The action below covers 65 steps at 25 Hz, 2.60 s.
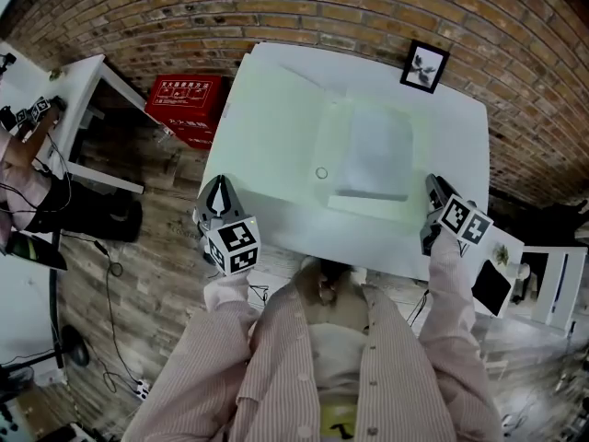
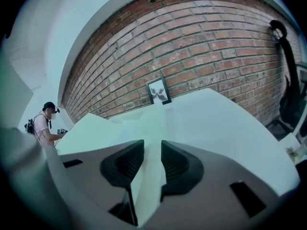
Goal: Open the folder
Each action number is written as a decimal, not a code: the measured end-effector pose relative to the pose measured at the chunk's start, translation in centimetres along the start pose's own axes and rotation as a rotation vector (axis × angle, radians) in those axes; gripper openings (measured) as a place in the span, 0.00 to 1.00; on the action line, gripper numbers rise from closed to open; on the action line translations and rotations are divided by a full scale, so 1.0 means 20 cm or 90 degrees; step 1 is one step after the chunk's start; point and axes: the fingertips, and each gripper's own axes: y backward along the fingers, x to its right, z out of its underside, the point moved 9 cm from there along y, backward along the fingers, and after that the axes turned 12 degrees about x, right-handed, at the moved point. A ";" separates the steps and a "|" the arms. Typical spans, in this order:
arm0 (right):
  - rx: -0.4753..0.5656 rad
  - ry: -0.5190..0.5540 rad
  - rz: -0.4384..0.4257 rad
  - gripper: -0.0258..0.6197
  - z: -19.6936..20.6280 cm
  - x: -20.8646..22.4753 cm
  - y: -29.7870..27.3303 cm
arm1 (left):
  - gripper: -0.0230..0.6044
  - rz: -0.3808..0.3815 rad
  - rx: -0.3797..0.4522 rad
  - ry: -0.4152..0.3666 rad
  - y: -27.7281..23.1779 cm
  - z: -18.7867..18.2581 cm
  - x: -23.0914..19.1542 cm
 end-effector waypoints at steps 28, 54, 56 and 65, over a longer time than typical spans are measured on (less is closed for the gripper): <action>0.017 0.028 0.032 0.22 0.01 -0.03 0.00 | 0.03 0.202 -0.134 0.053 -0.24 0.21 0.03; 0.023 0.033 0.045 0.22 0.02 -0.04 0.00 | 0.02 0.256 -0.176 0.079 -0.29 0.31 0.06; 0.025 0.033 0.046 0.22 0.01 -0.04 0.01 | 0.02 0.258 -0.179 0.083 -0.30 0.31 0.06; 0.001 0.081 0.037 0.20 0.01 -0.06 0.00 | 0.02 0.251 -0.196 0.068 -0.30 0.30 0.05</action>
